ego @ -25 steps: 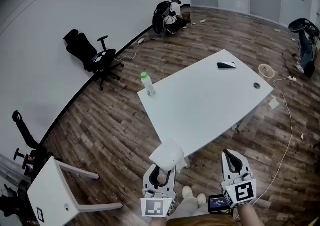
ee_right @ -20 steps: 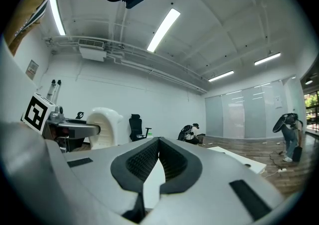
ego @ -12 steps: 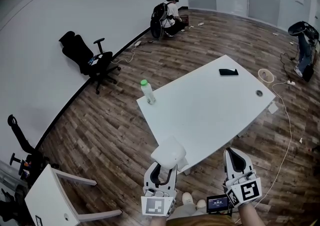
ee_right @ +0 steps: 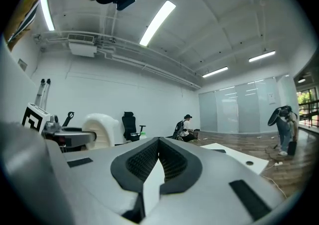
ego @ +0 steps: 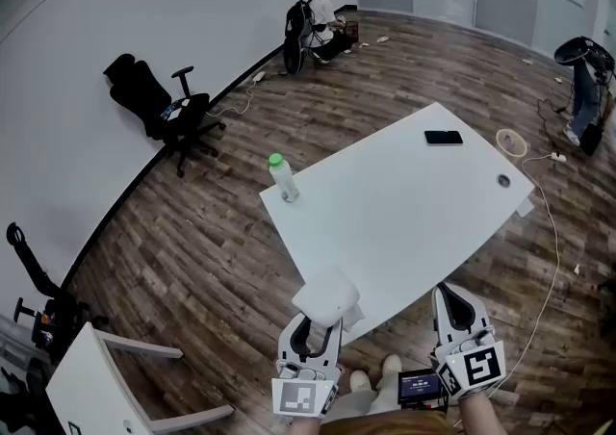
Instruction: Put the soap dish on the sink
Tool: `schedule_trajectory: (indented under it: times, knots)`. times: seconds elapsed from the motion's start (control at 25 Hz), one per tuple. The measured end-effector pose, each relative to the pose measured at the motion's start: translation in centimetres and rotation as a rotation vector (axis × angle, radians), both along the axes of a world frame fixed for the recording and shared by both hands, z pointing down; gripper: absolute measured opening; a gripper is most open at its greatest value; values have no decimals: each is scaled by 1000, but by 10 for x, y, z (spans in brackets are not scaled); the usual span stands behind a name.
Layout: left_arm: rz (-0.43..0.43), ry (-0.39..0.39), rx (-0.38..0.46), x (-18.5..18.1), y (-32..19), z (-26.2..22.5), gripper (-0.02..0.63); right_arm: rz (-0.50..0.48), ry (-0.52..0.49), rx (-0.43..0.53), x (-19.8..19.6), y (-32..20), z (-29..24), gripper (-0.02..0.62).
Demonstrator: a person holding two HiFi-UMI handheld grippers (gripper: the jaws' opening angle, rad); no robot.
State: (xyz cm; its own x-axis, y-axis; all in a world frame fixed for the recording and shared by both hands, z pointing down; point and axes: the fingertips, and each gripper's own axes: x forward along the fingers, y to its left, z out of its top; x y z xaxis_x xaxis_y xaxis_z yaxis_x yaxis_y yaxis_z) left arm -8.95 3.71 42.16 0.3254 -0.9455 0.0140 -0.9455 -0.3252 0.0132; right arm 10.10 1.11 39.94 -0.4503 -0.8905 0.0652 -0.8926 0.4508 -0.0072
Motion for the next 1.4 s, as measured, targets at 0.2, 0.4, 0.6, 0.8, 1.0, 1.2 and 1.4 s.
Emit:
schedule_trajectory:
  times: [0.2,0.4,0.6,0.8,1.0,1.2,1.4]
  knots:
    - [-22,-27,-4,-10,-26,3,160,-42,-61,3,-4,-30,-4,8]
    - [-50,-44,-4,-9,-55,-1,160,-62,-68,10,-4,-68,-7,9]
    - [-83,-76,-9,-4,-78,-5,160,-85,-71,15,0,-98,-8,9]
    - [-126,-72,-5,-10,-87,-5,160,-105,-80,7,-2,-120,-3,9]
    - [-125,-90,-11,-21,-99,-4,160,-108,-77,2,-11,-131,-2,9]
    - [-98,-61,-11,-31,-116,-8,160,-73,-73,-10,-18,-140,-3,9]
    - [-56,-50,10,-35,-132,-16,160,-50,-68,-1,-27,-148,-7,9]
